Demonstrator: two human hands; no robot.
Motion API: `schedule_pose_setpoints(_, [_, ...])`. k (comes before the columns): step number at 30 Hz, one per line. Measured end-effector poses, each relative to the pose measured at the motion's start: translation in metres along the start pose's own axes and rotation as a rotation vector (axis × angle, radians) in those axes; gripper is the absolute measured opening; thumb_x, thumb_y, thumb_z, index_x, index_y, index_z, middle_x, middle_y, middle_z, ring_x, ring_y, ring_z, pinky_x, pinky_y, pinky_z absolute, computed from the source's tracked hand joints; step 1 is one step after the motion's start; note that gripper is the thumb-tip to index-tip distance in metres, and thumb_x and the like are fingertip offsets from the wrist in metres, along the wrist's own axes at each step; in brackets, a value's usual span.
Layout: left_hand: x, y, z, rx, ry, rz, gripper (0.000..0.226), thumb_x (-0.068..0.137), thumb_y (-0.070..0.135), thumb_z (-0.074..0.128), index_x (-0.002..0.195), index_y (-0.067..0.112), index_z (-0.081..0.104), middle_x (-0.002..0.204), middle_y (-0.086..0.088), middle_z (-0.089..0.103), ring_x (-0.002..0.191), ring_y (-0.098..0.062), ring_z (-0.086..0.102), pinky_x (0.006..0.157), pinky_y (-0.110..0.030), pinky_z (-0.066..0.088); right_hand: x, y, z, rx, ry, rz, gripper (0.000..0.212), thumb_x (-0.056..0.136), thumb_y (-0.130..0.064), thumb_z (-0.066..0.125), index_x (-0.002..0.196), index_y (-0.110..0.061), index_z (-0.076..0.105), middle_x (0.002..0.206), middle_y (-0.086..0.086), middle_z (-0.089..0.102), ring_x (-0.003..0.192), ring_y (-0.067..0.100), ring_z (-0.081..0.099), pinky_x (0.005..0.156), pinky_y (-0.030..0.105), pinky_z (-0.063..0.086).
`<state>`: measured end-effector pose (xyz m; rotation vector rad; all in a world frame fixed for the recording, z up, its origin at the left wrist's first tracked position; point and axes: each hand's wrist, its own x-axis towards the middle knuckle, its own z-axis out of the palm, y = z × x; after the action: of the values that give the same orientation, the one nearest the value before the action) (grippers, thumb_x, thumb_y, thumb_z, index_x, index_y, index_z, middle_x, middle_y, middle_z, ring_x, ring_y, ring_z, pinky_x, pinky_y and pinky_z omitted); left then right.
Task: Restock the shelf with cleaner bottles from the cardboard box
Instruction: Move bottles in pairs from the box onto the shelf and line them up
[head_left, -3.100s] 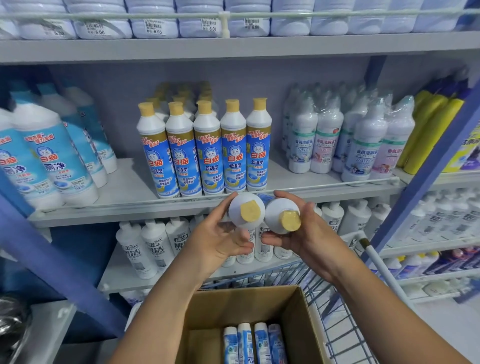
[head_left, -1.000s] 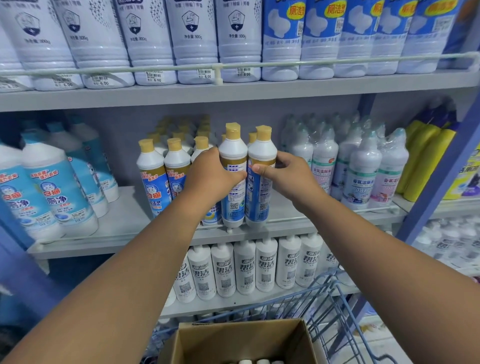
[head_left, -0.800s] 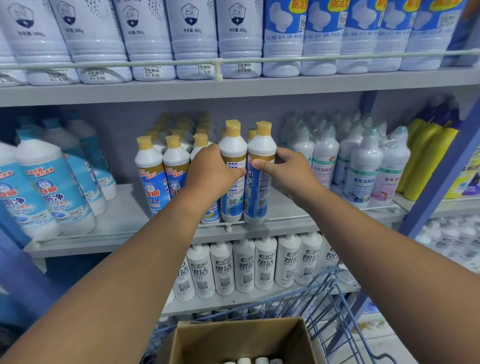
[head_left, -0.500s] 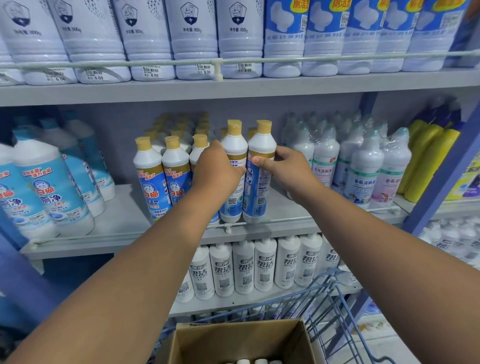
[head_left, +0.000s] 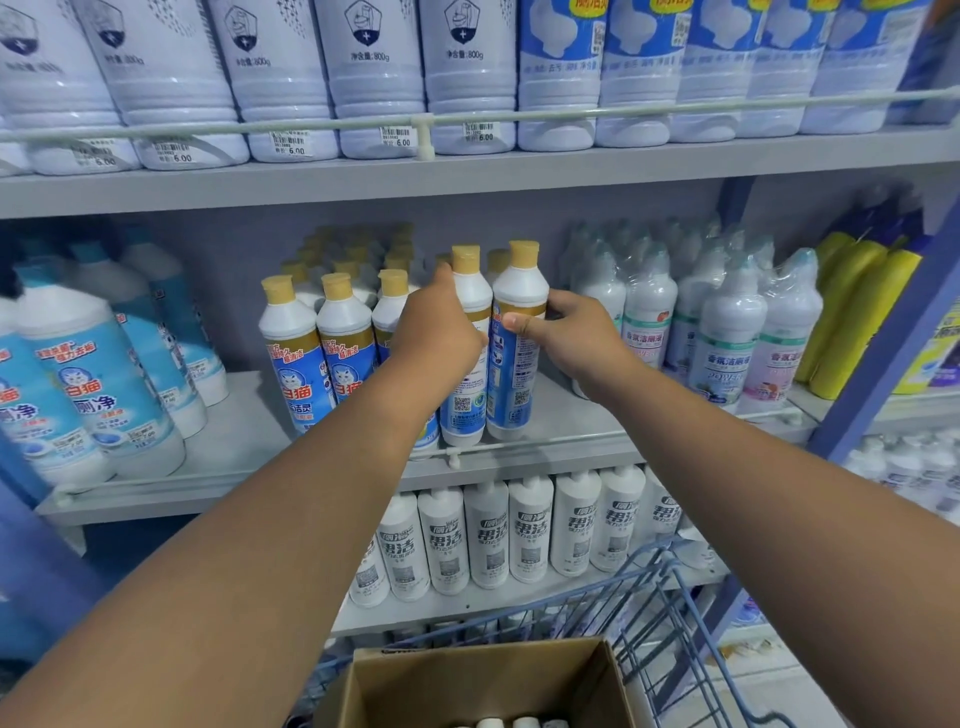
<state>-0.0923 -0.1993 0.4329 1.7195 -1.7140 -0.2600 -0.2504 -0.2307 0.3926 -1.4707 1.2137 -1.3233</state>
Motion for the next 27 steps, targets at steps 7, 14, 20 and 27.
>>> schedule_pose_setpoints(7, [0.003, -0.008, 0.014, 0.018, 0.018, -0.034, 0.059, 0.082, 0.012, 0.076, 0.132, 0.016, 0.045, 0.113, -0.01, 0.064, 0.096, -0.033, 0.065, 0.076, -0.043, 0.058, -0.002, 0.013, 0.002, -0.042, -0.019, 0.017, 0.034, 0.078, -0.028, 0.084, 0.11, -0.02, 0.075, 0.1, -0.003, 0.077, 0.098, 0.017, 0.072, 0.092, 0.047, 0.058])
schedule_pose_setpoints(14, [0.003, -0.012, 0.017, 0.071, 0.072, -0.002, 0.044, 0.082, 0.031, 0.079, 0.117, 0.015, 0.058, 0.107, -0.008, 0.068, 0.095, -0.031, 0.065, 0.069, -0.035, 0.043, 0.0, 0.011, 0.001, -0.092, -0.021, 0.032, 0.033, 0.08, -0.028, 0.083, 0.111, -0.02, 0.075, 0.098, -0.006, 0.076, 0.096, 0.014, 0.071, 0.088, 0.039, 0.058])
schedule_pose_setpoints(20, [-0.006, -0.008, 0.017, 0.335, 0.155, 0.021, 0.052, 0.08, 0.053, 0.076, 0.112, 0.013, 0.06, 0.097, -0.007, 0.069, 0.088, -0.029, 0.065, 0.06, -0.033, 0.04, -0.004, 0.01, 0.001, -0.147, -0.025, 0.017, 0.033, 0.08, -0.027, 0.083, 0.111, -0.019, 0.074, 0.092, -0.009, 0.073, 0.089, 0.009, 0.068, 0.076, 0.028, 0.053])
schedule_pose_setpoints(27, [-0.011, -0.001, 0.011, 0.468, 0.174, 0.017, 0.056, 0.081, 0.057, 0.073, 0.118, 0.017, 0.059, 0.108, -0.007, 0.067, 0.096, -0.028, 0.065, 0.062, -0.032, 0.039, -0.007, 0.008, 0.0, -0.236, -0.019, -0.01, 0.038, 0.08, -0.034, 0.083, 0.113, -0.018, 0.072, 0.097, -0.007, 0.073, 0.091, 0.009, 0.068, 0.081, 0.032, 0.055])
